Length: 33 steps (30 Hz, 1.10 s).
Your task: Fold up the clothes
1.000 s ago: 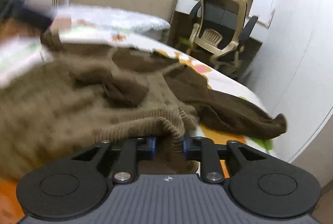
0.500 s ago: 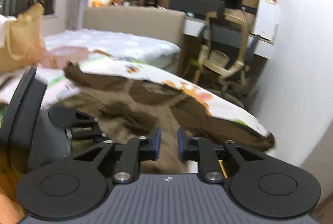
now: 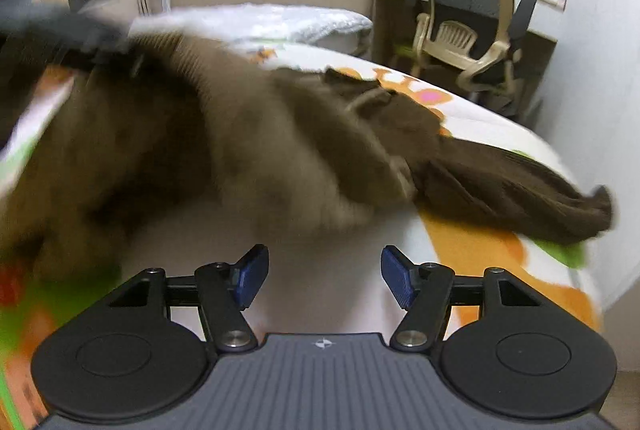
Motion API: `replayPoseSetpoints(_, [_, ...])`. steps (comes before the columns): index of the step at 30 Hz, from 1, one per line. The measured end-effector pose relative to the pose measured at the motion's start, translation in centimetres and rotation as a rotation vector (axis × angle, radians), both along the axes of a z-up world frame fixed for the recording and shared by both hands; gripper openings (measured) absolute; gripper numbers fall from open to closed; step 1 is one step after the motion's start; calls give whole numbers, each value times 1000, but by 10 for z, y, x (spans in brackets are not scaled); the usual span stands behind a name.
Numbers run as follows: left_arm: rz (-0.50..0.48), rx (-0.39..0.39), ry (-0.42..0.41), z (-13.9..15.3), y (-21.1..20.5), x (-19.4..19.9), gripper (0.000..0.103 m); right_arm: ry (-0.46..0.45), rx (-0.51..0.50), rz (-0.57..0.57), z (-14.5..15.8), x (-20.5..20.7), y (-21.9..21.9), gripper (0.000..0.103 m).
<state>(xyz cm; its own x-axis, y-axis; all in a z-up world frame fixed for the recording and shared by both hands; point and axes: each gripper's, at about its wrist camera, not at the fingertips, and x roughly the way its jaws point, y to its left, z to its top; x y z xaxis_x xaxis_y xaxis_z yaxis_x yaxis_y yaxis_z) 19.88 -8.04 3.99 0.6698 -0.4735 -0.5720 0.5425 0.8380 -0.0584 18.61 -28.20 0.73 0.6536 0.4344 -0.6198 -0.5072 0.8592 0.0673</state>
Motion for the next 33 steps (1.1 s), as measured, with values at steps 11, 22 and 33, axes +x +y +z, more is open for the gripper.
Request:
replayPoseSetpoints(11, [-108, -262, 35, 26, 30, -25, 67, -101, 250, 145, 47, -42, 2, 39])
replayPoseSetpoints(22, [-178, 35, -38, -2, 1, -101, 94, -254, 147, 61, 89, -110, -24, 55])
replayPoseSetpoints(33, [-191, 277, -55, -86, -21, -117, 55, -46, -199, -94, -8, -75, 0, 64])
